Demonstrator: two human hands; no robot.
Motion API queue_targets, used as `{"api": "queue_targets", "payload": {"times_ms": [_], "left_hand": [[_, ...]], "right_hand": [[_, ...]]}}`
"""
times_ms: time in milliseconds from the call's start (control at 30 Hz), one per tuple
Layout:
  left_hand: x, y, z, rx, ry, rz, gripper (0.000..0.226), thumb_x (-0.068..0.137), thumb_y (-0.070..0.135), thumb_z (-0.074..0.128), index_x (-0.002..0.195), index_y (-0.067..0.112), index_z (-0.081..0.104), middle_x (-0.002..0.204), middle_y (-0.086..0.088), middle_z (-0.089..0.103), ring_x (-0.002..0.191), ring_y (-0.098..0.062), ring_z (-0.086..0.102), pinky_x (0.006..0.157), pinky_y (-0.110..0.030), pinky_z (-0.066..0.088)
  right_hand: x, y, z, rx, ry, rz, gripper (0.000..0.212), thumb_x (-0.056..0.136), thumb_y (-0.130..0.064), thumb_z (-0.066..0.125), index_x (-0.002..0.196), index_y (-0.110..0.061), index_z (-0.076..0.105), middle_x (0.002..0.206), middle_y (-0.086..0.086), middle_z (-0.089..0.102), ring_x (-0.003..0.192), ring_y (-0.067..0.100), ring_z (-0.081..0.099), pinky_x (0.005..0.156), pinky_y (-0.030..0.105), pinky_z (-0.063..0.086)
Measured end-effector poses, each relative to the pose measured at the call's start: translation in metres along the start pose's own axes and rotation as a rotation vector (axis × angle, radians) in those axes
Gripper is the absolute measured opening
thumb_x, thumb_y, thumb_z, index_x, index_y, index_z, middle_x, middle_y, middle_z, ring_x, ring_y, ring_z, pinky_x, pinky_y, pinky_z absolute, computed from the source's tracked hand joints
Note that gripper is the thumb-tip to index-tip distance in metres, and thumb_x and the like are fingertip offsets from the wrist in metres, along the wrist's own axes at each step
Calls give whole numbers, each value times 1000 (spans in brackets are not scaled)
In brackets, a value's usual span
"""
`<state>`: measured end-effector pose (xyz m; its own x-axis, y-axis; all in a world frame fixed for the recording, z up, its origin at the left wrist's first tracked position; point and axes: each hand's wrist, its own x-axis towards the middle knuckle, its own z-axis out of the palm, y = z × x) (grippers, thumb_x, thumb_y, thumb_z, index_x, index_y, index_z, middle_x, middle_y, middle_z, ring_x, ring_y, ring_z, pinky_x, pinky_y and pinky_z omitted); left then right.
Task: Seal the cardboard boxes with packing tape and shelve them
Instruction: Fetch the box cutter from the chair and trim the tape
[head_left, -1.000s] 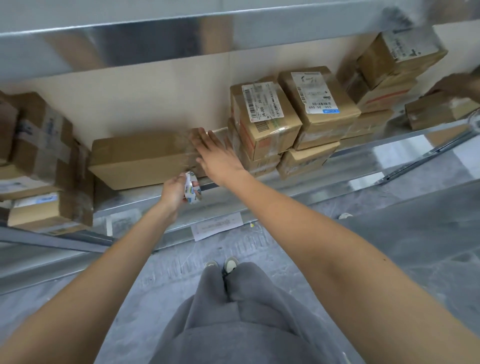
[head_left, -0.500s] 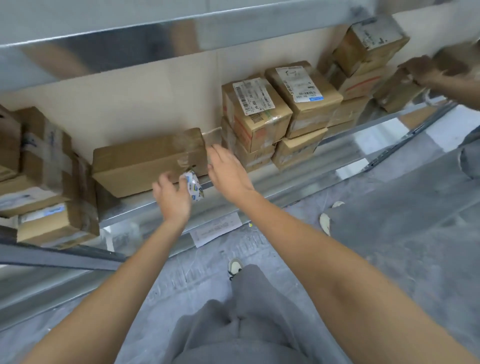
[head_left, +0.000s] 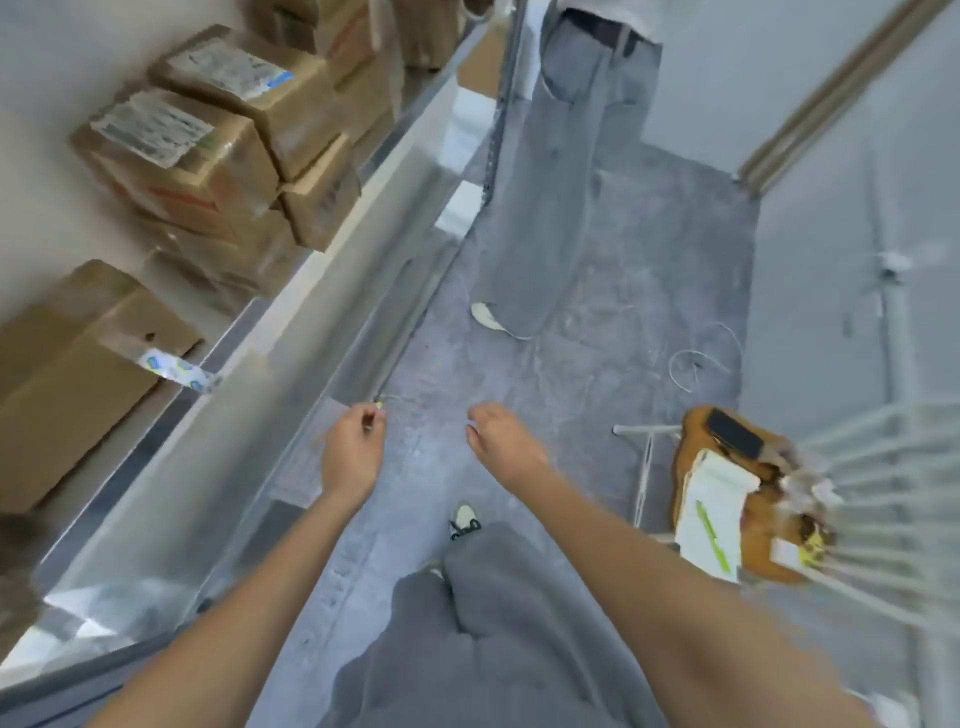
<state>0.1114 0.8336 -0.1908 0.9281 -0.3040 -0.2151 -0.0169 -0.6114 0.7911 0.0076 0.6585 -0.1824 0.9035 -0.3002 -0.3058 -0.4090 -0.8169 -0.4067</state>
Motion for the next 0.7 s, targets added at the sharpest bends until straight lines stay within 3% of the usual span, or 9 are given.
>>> {"api": "queue_targets", "payload": {"times_ms": [133,400,567,700], "left_hand": [[-16,26,55,41,-224,92,17,96,7,57,90,-7,66,89,-27,67,87,-34,63,77,-40,44],[-62,72,149,131,-583,183,16,95,14,58,94,1,68,93,-17,70,90,-33,65,81,-39,47],[-79,73,186,177,-663,185,14,96,15,57,91,5,67,92,-13,70,88,-30,65,81,-39,49],[-83,49,223,197,-666,146,11,96,13,56,91,11,65,90,-7,68,86,-23,62,76,-30,43]], "right_hand": [[-59,52,6,87,50,238,29,102,-18,41,121,2,53,122,23,54,112,37,53,89,42,41],[-155,112,28,203,107,571,23,101,-16,41,113,-1,53,115,19,55,103,37,55,80,40,42],[-199,164,42,217,162,771,22,99,-15,42,110,-2,56,113,16,59,103,34,56,74,34,37],[-216,252,62,280,263,1028,26,100,-14,41,120,-7,57,120,14,59,110,32,57,83,34,43]]}}
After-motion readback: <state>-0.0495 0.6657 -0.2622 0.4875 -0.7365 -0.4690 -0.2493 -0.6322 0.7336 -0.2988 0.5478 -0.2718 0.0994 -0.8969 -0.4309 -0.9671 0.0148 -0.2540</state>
